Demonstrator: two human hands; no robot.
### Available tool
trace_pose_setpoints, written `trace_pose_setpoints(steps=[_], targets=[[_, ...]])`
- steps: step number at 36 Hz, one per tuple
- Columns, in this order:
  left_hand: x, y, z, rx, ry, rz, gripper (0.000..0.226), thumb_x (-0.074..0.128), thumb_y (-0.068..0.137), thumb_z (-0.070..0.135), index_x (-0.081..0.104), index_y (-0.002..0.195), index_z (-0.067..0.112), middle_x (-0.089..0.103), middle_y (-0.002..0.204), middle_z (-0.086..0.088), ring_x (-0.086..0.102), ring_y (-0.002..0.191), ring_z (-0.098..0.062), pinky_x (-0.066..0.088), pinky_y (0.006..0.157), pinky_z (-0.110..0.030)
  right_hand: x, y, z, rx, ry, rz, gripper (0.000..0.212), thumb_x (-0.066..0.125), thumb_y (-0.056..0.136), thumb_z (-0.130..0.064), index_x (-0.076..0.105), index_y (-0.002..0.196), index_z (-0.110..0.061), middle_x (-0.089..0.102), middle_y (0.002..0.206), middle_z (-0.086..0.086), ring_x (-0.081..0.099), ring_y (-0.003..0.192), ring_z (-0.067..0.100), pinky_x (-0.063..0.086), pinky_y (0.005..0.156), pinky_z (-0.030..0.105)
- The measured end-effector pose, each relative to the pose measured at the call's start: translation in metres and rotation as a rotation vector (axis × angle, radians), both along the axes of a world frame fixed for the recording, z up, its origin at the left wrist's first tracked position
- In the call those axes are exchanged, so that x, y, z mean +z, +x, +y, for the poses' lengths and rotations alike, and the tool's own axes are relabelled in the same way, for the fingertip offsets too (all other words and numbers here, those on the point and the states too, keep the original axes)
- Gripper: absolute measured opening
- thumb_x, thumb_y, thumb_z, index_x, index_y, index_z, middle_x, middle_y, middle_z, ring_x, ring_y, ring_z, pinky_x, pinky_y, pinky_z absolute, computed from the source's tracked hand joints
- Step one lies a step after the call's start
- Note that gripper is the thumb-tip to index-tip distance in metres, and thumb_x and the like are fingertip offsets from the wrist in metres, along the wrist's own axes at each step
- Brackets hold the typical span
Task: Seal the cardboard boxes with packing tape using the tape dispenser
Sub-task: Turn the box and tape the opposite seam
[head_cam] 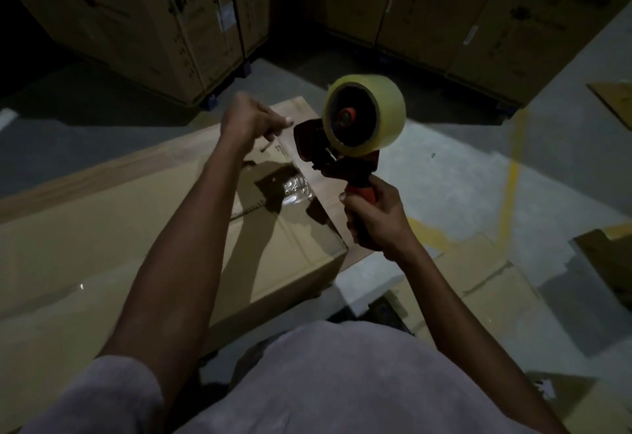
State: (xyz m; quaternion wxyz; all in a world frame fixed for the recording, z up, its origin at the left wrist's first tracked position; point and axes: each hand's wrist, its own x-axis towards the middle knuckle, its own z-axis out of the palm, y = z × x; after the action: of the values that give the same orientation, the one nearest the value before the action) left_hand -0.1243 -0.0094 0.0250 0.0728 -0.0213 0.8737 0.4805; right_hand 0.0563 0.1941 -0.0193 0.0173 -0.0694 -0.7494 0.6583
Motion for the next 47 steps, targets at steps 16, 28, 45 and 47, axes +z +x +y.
trace_pose_setpoints(steps=[16,28,45,47], targets=[[-0.019,-0.024,-0.001,-0.041,-0.279,0.138,0.022,0.085,0.078,0.036,0.079,0.089,0.017,0.077,0.088,0.000,0.071,0.080,-0.013,0.060,0.079,-0.042,-0.004,-0.016,-0.028,-0.096,-0.023,-0.152,0.008,0.064,0.098,-0.017,0.059,0.095,-0.011,0.058,0.061,0.008,0.054,0.048,0.025,0.048,0.045,0.035],[-0.032,-0.031,0.004,-0.023,-0.243,0.082,0.018,0.085,0.079,0.025,0.078,0.086,0.010,0.075,0.079,-0.002,0.073,0.076,-0.015,0.063,0.078,-0.044,-0.008,-0.021,-0.048,-0.137,0.037,-0.172,0.010,0.065,0.092,-0.023,0.064,0.096,-0.014,0.061,0.059,0.009,0.058,0.047,0.026,0.051,0.045,0.037],[-0.044,-0.035,0.000,-0.072,-0.341,0.109,0.021,0.088,0.075,0.037,0.082,0.083,0.019,0.076,0.077,0.001,0.070,0.077,-0.017,0.046,0.063,-0.032,-0.013,-0.020,-0.044,-0.167,-0.013,-0.210,0.009,0.064,0.092,-0.022,0.063,0.099,-0.018,0.060,0.059,0.009,0.057,0.048,0.025,0.050,0.046,0.036],[-0.046,-0.036,0.001,-0.063,-0.346,0.112,0.023,0.088,0.074,0.038,0.082,0.084,0.019,0.076,0.078,0.000,0.069,0.076,-0.018,0.039,0.059,-0.028,-0.013,-0.021,-0.044,-0.168,-0.023,-0.219,0.010,0.064,0.092,-0.023,0.063,0.101,-0.017,0.060,0.059,0.009,0.056,0.048,0.025,0.049,0.047,0.035]])
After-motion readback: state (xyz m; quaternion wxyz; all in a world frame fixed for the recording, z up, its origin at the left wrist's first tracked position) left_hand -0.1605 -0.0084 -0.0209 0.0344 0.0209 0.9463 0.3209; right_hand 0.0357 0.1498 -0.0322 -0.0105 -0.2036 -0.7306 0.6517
